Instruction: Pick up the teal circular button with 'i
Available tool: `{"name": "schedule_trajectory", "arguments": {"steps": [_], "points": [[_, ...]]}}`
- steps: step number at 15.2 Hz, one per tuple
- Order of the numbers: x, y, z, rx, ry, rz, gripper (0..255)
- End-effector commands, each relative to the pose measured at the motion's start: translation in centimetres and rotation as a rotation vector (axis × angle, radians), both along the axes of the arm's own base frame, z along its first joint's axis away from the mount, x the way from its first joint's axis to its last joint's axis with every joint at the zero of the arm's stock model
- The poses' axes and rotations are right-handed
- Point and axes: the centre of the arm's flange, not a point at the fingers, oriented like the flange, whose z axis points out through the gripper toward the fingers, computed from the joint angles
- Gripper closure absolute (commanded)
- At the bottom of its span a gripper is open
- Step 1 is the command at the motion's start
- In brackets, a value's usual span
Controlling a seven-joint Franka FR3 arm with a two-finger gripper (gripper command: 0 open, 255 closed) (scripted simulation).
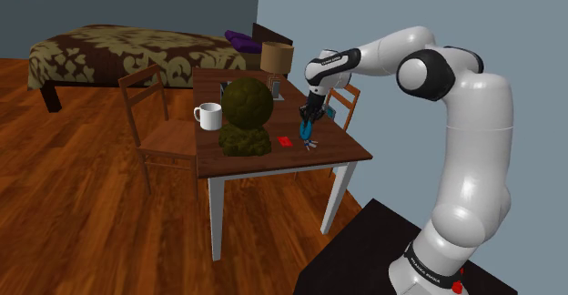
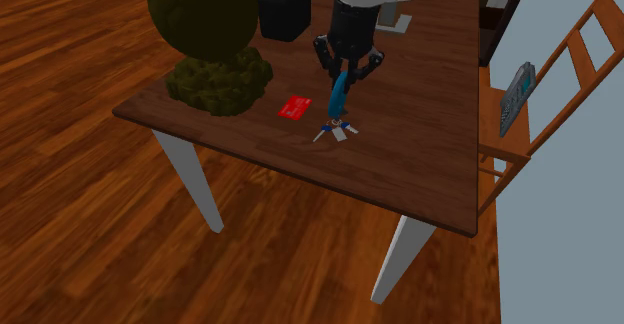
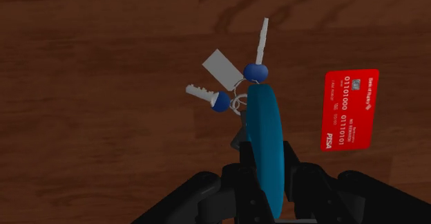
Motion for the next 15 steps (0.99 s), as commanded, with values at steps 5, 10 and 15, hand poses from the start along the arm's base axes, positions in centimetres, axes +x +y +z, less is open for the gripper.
{"name": "schedule_trajectory", "arguments": {"steps": [5,10,15], "points": [[0.0,0.0,2.9,0.000,0.000,0.000,255],[0.0,0.0,5.6,0.000,0.000,0.000,255],[0.0,0.0,7.7,0.000,0.000,0.000,255]]}}
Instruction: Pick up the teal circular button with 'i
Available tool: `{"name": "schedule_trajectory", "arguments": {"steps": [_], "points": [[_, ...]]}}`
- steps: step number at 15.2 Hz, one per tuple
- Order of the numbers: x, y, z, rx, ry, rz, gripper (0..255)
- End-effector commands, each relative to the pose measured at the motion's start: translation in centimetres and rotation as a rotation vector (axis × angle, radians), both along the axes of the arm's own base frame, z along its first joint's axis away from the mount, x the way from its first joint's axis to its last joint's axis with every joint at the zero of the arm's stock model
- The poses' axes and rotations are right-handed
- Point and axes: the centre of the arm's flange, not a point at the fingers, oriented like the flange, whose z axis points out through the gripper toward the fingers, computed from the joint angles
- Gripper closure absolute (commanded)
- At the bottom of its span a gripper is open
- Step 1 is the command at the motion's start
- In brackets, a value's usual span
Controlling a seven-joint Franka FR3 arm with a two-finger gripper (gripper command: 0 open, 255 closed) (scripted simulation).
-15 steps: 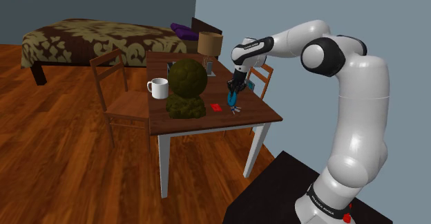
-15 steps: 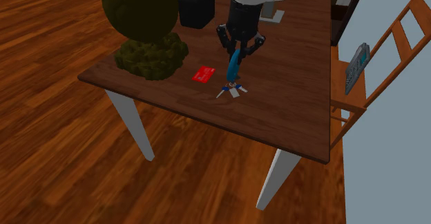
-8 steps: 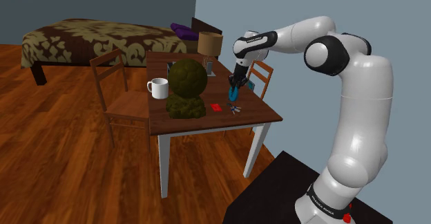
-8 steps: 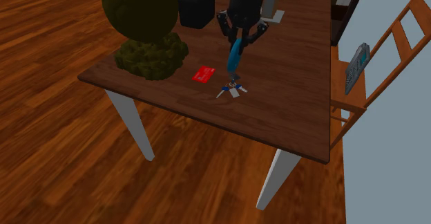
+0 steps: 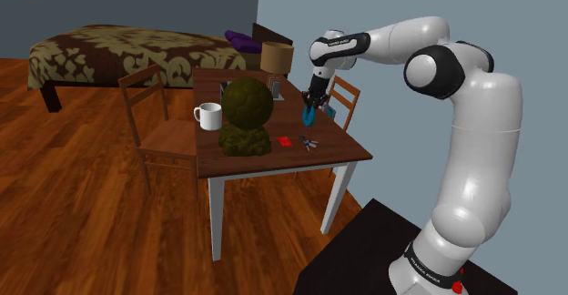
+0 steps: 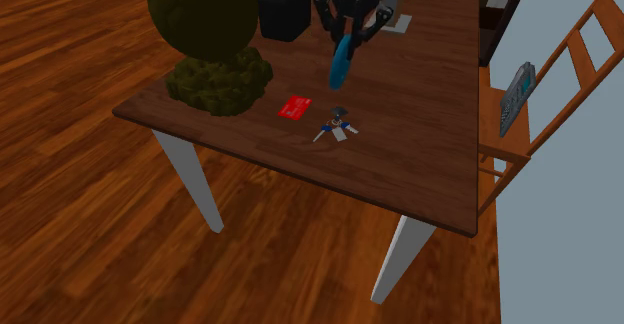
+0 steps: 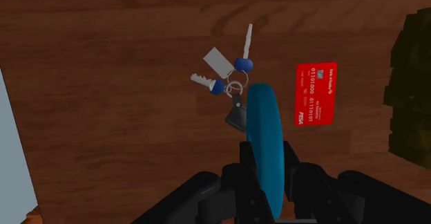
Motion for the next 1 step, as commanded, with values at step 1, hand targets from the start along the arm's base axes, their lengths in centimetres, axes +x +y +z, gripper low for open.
{"name": "schedule_trajectory", "arguments": {"steps": [1], "points": [[-0.05,0.02,0.33,0.000,0.000,0.000,255]]}}
